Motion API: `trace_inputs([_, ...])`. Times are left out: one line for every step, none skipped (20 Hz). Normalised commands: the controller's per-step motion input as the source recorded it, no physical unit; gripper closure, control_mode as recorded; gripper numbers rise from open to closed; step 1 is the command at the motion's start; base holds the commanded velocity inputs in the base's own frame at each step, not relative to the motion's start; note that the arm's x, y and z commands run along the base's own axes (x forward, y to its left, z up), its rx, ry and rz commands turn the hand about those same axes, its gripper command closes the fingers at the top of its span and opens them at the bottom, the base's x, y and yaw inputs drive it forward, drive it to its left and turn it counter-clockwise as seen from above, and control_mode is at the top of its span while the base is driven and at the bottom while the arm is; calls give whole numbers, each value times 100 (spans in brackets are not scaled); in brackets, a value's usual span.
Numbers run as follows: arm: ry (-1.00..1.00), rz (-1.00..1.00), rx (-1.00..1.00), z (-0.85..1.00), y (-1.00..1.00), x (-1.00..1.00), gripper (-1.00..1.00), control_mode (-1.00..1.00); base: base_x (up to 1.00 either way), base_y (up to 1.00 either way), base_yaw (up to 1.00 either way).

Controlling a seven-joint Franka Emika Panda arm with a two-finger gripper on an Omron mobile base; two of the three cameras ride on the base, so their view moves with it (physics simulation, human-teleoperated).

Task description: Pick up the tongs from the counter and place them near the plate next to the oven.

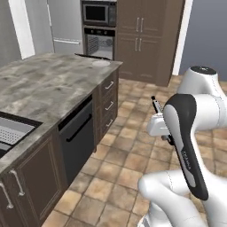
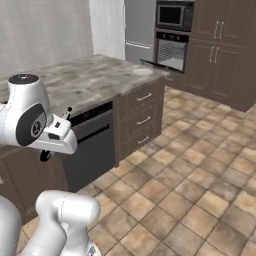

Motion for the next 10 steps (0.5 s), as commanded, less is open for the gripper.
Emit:
trace_inputs([0,0,0,0,0,0,100,100,100,-100,21])
trace_inputs([0,0,0,0,0,0,100,100,100,-100,27])
trace_inputs([0,0,0,0,0,0,100,100,100,-100,32])
trace_inputs([0,0,0,0,0,0,100,100,100,-100,38])
trace_inputs([0,0,0,0,0,0,100,100,100,-100,40])
trace_inputs([0,0,0,0,0,0,100,100,100,-100,40])
trace_inputs([0,0,0,0,0,0,100,100,100,-100,39])
trace_inputs([0,0,0,0,0,0,100,100,100,-100,38])
trace_inputs([0,0,0,0,0,0,100,100,100,-100,37])
trace_inputs([0,0,0,0,0,0,100,100,100,-100,37])
